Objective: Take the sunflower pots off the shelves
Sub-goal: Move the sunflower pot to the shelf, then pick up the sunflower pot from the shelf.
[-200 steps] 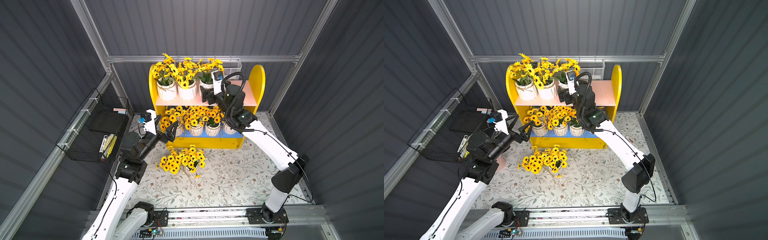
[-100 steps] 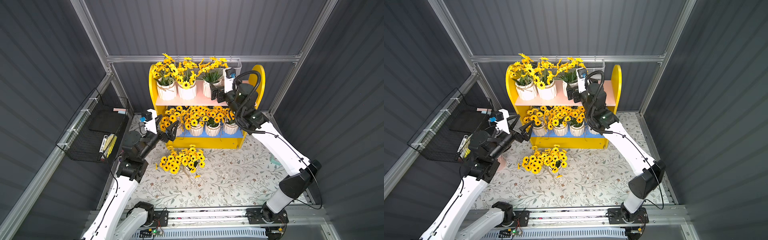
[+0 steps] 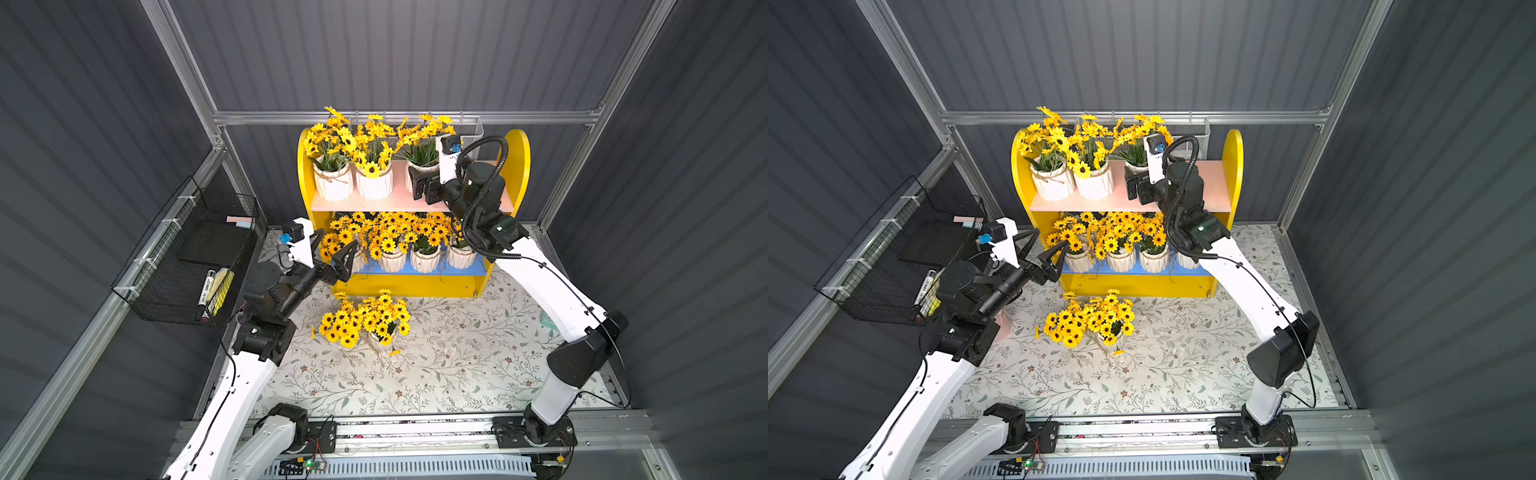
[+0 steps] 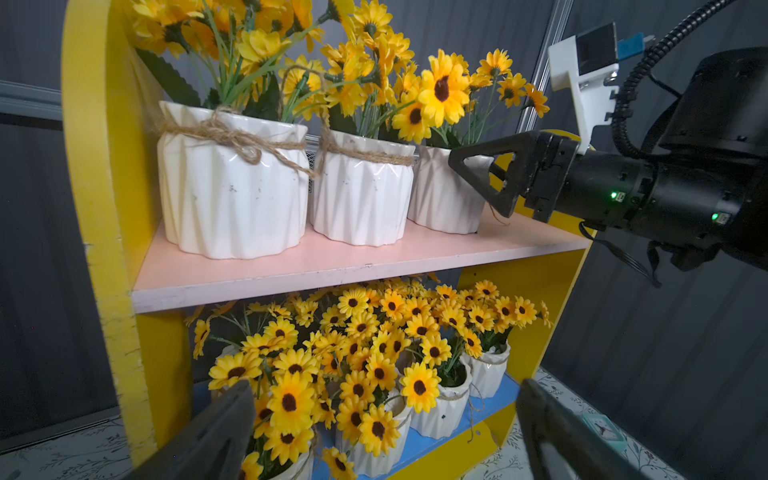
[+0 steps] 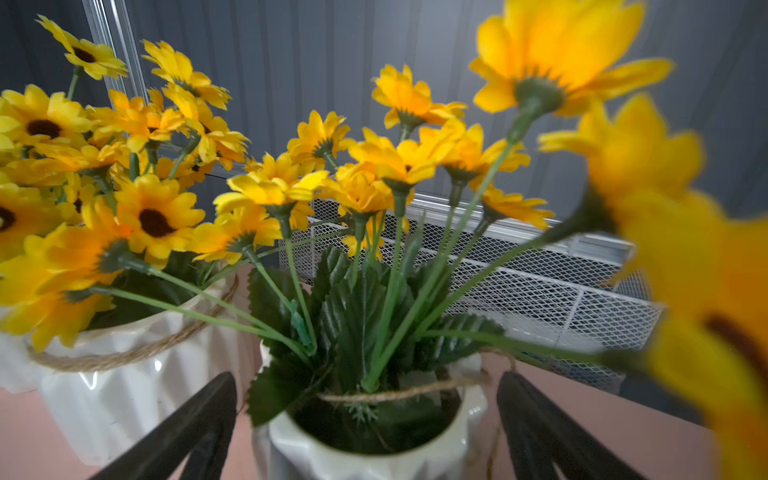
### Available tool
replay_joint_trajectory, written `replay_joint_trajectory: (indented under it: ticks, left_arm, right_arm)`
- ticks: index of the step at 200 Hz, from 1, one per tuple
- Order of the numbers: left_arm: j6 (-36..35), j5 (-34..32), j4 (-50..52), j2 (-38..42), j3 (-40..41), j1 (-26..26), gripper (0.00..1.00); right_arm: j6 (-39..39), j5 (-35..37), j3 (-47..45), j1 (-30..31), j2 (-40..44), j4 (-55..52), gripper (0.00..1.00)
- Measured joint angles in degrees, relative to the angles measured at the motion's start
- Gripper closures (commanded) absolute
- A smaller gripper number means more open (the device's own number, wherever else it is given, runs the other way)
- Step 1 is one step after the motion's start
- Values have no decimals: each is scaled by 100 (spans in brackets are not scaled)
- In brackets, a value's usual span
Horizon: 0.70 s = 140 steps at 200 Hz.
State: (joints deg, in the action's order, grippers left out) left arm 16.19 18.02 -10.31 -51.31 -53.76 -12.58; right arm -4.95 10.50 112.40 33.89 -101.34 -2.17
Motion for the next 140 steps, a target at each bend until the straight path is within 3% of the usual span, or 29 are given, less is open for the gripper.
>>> replay_joint_trajectory:
  ticks: [140]
  left_arm:
    - [-2,42,0,0,0,2,0]
  right_arm:
    - [129,221,695,0,-647,-92,1]
